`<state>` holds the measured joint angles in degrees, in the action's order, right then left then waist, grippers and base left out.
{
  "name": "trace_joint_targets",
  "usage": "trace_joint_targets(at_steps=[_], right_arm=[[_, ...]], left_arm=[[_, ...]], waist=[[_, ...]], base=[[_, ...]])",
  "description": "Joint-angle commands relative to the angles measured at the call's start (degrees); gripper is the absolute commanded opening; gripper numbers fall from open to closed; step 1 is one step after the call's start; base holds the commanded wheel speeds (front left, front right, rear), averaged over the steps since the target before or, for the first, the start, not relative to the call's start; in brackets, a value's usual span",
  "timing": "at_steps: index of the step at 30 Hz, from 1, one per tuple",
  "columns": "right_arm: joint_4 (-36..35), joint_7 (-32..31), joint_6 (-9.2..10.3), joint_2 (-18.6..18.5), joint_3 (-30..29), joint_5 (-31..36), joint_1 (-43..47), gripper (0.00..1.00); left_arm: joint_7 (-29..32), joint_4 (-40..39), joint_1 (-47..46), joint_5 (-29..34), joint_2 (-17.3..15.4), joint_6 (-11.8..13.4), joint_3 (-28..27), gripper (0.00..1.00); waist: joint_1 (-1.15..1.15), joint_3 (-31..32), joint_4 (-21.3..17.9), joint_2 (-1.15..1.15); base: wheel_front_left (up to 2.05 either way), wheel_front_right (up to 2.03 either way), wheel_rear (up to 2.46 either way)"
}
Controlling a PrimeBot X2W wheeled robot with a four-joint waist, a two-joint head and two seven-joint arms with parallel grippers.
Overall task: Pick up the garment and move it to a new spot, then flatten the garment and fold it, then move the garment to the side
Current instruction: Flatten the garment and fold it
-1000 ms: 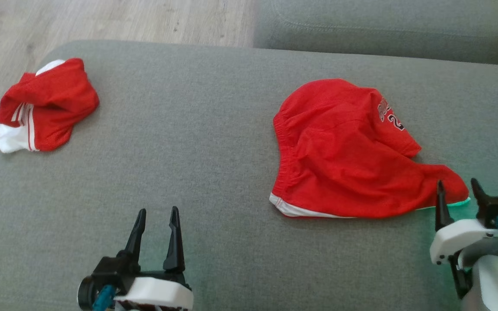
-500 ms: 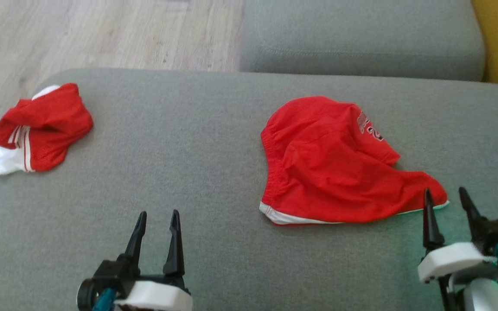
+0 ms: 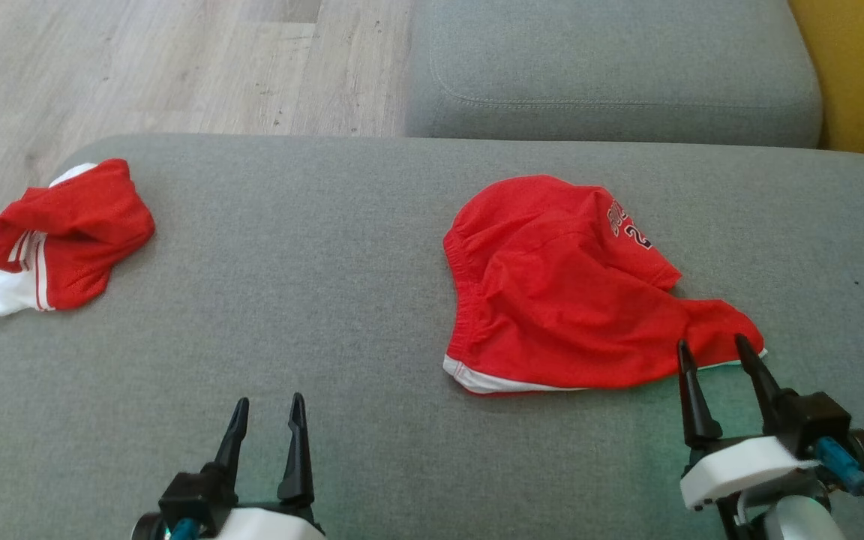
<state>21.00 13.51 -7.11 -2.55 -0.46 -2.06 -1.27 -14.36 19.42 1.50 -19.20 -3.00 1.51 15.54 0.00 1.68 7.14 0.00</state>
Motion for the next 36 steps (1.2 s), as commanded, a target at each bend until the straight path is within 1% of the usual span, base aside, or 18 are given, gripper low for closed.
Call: trace_joint_targets(at_steps=[1, 23, 28, 32, 33, 36], right_arm=[[-2.06, -0.08, -0.37, -0.33, 1.63, -0.63, -0.74, 1.0], [-2.52, -0.31, -0.37, -0.33, 1.8, -0.72, -0.68, 1.0], [-3.15, -0.27, -0.37, -0.33, 2.06, -0.66, -1.13, 1.0], [-4.08, -0.32, -0.37, -0.33, 2.09, -0.53, -2.17, 1.0], [-4.55, -0.44, -0.37, -0.33, 2.28, -0.48, -2.77, 1.0], [-5.23, -0.68, -0.37, -0.32, 2.53, -0.46, -3.71, 1.0]], left_arm=[[-0.55, -1.52, -2.5, -0.46, -0.01, 0.07, -1.62, 1.0], [-0.57, -1.08, -2.89, -1.14, -0.45, 0.58, -1.0, 1.0], [-0.22, -1.03, -3.27, -0.86, -0.47, 0.44, -0.03, 1.0], [1.36, -0.66, -5.5, 0.0, -0.59, -1.31, 2.37, 1.0], [2.78, -0.18, -7.34, 0.53, -0.59, -2.69, 4.07, 1.0], [5.35, 1.63, -10.58, 0.74, -0.49, -4.99, 6.73, 1.0]], waist=[[0.0, -0.04, 0.03, 0.0], [0.0, -0.62, 0.24, 0.0], [0.0, -1.43, -0.17, 0.0], [0.0, -2.97, -0.83, 0.0], [0.0, -3.85, -1.47, 0.0], [0.0, -5.46, -2.88, 0.0]], base=[[0.0, 0.0, 0.0], [0.0, 0.0, 0.0], [0.0, 0.0, 0.0], [0.0, 0.0, 0.0], [0.0, 0.0, 0.0], [0.0, 0.0, 0.0]])
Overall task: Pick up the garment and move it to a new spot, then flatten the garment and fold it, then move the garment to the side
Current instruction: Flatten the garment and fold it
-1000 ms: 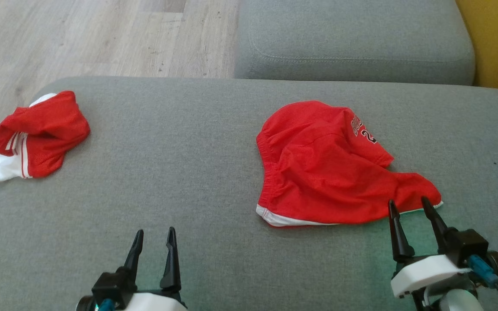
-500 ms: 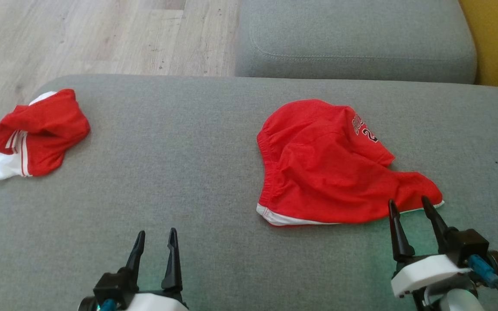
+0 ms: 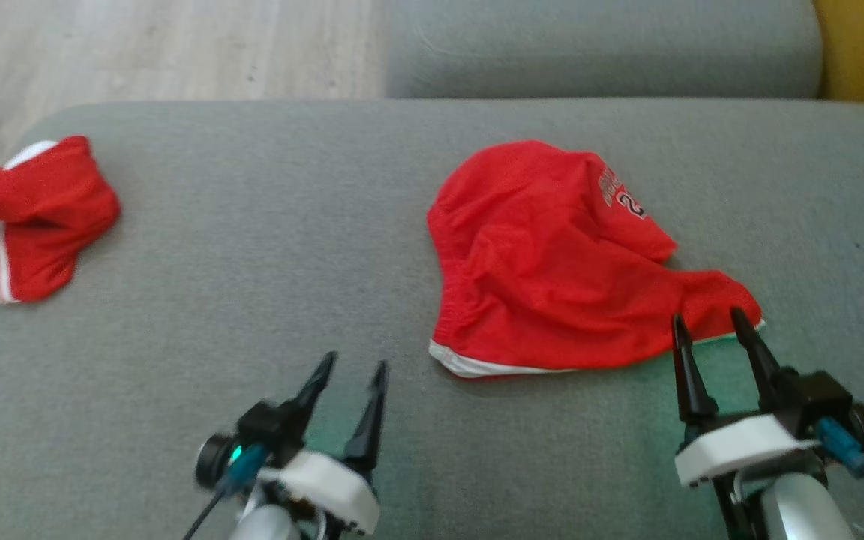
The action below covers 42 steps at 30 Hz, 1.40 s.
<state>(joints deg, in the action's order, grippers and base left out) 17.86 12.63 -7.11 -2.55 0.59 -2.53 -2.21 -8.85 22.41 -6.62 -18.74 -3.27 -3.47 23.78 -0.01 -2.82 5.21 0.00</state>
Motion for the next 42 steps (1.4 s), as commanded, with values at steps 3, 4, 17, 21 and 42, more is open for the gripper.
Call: trace_joint_targets(at_steps=[3, 4, 17, 21, 42], right_arm=[[-2.72, 0.02, -0.37, -0.32, 2.06, 0.03, -3.62, 1.0], [-2.94, -0.02, -0.37, -0.32, 2.23, 0.1, -3.86, 1.0], [-4.05, 0.02, -0.37, -0.32, 0.73, 1.52, -5.3, 1.0], [-3.77, 0.18, -0.37, -0.32, -0.15, 1.65, -5.0, 1.0], [8.57, -8.34, -0.37, -0.65, -6.38, 15.1, -8.87, 1.0]], left_arm=[[2.38, 1.66, -5.78, 0.26, -0.14, -1.73, 1.18, 1.0], [2.96, 2.8, -6.92, 0.21, -0.11, -2.1, 1.87, 1.0], [3.01, 13.4, -16.41, -0.84, -0.88, -3.86, 7.75, 1.0], [1.61, 14.58, -17.11, -1.26, -0.87, -3.93, 9.07, 0.76], [-5.01, 10.75, -15.49, -4.22, -2.57, -1.08, 6.79, 0.0]], waist=[[0.01, -2.78, -2.77, 0.0], [0.01, -3.4, -3.37, 0.0], [0.01, -7.97, -8.07, 0.0], [0.01, -7.97, -8.14, 0.0], [0.01, -8.07, -4.0, 0.0]], base=[[0.0, 0.0, 0.0], [0.0, 0.0, 0.0], [0.0, 0.0, 0.0], [0.0, 0.0, 0.0], [0.0, 0.0, 0.0]])
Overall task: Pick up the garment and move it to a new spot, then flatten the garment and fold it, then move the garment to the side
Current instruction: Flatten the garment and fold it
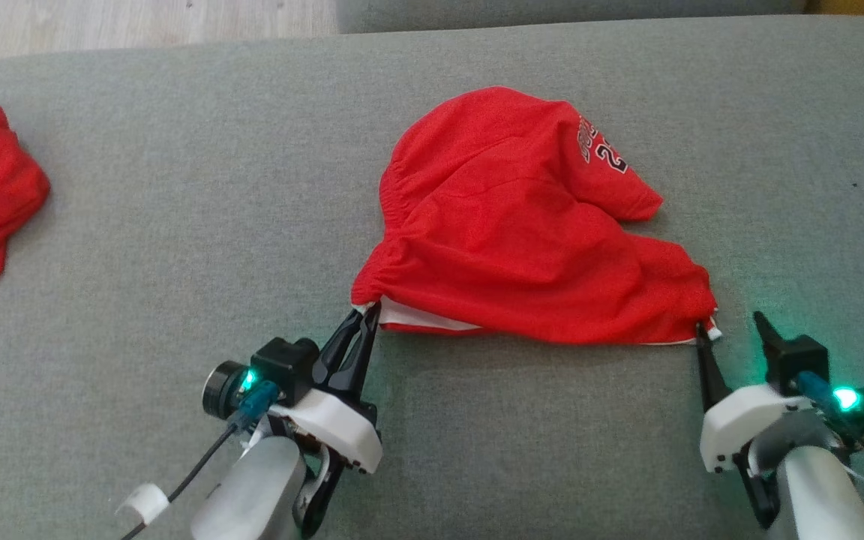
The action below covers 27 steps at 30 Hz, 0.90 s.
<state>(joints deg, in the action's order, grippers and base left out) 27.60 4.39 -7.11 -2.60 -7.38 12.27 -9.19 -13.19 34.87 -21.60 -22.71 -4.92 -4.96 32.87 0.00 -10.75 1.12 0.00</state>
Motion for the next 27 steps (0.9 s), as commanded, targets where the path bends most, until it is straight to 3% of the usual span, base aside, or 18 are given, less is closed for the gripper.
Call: trace_joint_targets(at_steps=[1, 4, 5, 6, 8, 10, 11, 19, 27], right_arm=[[-0.19, -0.79, -0.37, -0.77, 1.94, 0.39, -2.3, 1.0], [2.48, -2.76, -0.37, -1.14, 3.21, -0.24, -3.41, 1.0], [3.23, -3.36, -0.37, -1.16, 3.65, -0.79, -3.68, 0.89], [3.93, -4.03, -0.37, -1.18, 4.13, -1.43, -3.87, 0.49], [4.97, -5.39, -0.37, -1.19, 4.73, -2.91, -4.08, 0.33], [5.56, -6.67, -0.37, -1.08, 4.96, -5.1, -4.09, 0.05], [5.7, -7.28, -0.37, -0.98, 5.06, -6.57, -4.04, 0.0], [2.7, -8.31, -0.37, -0.89, 6.91, -13.98, -3.17, 0.0], [-6.75, -4.85, -0.37, -1.82, 7.79, -17.63, -3.67, 0.0]], left_arm=[[-0.71, -1.81, -0.51, -0.29, -0.95, 0.45, -2.3, 0.0], [-0.8, -2.08, -0.41, -0.42, -0.91, 0.63, -2.22, 0.0], [-0.82, -2.14, -0.4, -0.46, -0.89, 0.67, -2.19, 0.0], [-0.85, -2.17, -0.39, -0.52, -0.88, 0.7, -2.16, 0.0], [-0.89, -2.21, -0.33, -0.62, -0.85, 0.77, -2.09, 0.0], [-0.94, -2.39, -0.31, -0.73, -0.85, 0.84, -2.06, 0.0], [-0.97, -2.54, -0.32, -0.78, -0.89, 0.86, -2.07, 0.0], [-1.11, -4.32, -0.17, -1.21, -1.77, 1.35, -2.48, 0.0], [-0.95, -9.66, -0.38, -1.46, -3.85, 2.14, -3.49, 0.0]], waist=[[0.0, -0.27, 0.18, 0.0], [0.0, -0.56, 0.43, 0.0], [0.0, -0.61, 0.48, 0.0], [0.0, -0.62, 0.52, 0.0], [0.0, -0.55, 0.54, 0.0], [0.0, -0.37, 0.53, 0.0], [0.0, -0.26, 0.51, 0.0], [0.0, 0.96, -0.04, 0.0], [0.0, 2.98, -0.36, 0.0]], base=[[0.0, 0.0, 0.0], [0.0, 0.0, 0.0], [0.0, 0.0, 0.0], [0.0, 0.0, 0.0], [0.0, 0.0, 0.0], [0.0, 0.0, 0.0], [0.0, 0.0, 0.0], [0.0, 0.0, 0.0], [0.0, 0.0, 0.0]])
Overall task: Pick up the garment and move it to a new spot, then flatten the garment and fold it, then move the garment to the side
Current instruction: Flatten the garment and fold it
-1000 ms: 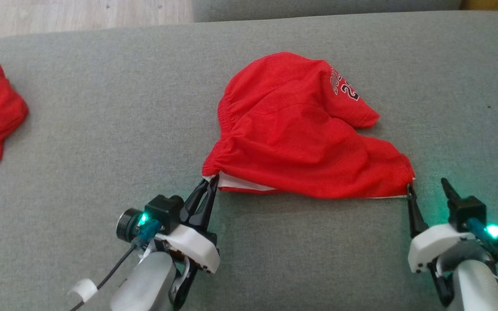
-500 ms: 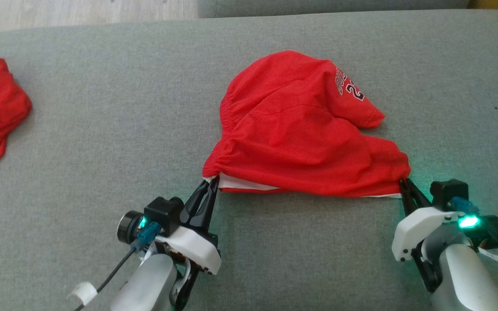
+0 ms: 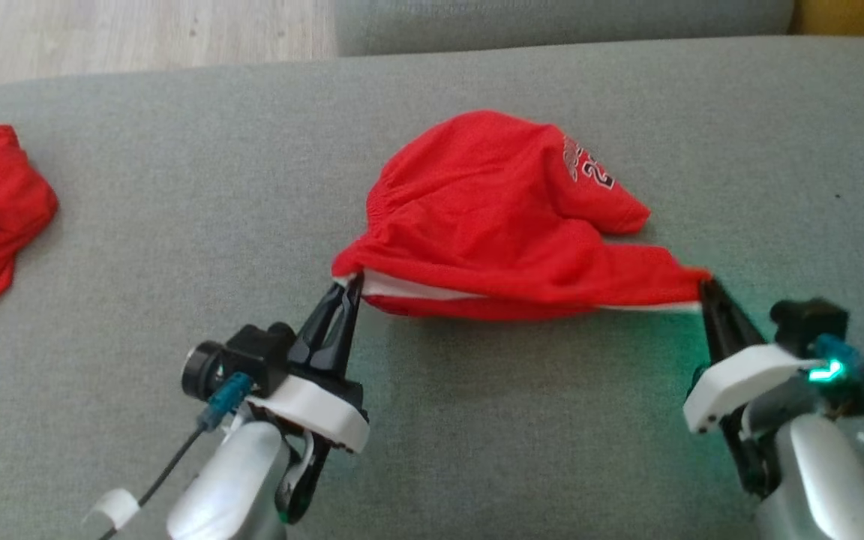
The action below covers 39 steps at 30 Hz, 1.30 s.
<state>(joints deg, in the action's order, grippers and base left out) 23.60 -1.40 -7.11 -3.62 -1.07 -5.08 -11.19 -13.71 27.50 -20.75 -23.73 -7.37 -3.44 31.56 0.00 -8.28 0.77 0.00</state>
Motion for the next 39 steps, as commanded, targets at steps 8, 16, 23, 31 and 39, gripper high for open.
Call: trace_joint_targets(at_steps=[8, 16, 23, 31, 39], right_arm=[[-18.58, 1.72, -0.37, -2.49, 1.52, -2.0, -3.62, 0.0], [-37.15, -2.07, -0.37, -1.98, -0.49, -1.54, -4.77, 0.0], [-46.76, -7.86, -0.37, -1.38, -0.14, -0.79, -6.77, 0.0], [-39.43, -10.55, -0.37, -1.08, 0.45, -0.9, -15.02, 0.0], [-24.02, -4.85, -0.37, -1.9, 1.19, 3.59, -35.37, 0.0]], left_arm=[[4.05, -15.2, -4.42, -0.47, -6.72, 0.89, -4.29, 0.0], [15.33, -35.19, -10.33, -1.62, -13.24, 0.83, -7.19, 0.0], [25.89, -44.94, -17.43, -3.52, -16.34, 0.16, -8.04, 0.0], [30.4, -37.36, -25.94, -6.3, -16.24, -1.74, -7.41, 0.0], [24.57, -24.08, -40.61, -4.22, -13.99, -2.66, -8.87, 0.0]], waist=[[0.0, 4.58, 0.53, 0.0], [0.0, 9.69, 1.15, 0.0], [0.0, 9.55, 1.01, 0.0], [0.0, 1.6, -0.92, 0.0], [0.0, -6.03, -2.82, 0.0]], base=[[0.0, 0.0, 0.0], [0.0, 0.0, 0.0], [0.0, 0.0, 0.0], [0.0, 0.0, 0.0], [0.0, 0.0, 0.0]])
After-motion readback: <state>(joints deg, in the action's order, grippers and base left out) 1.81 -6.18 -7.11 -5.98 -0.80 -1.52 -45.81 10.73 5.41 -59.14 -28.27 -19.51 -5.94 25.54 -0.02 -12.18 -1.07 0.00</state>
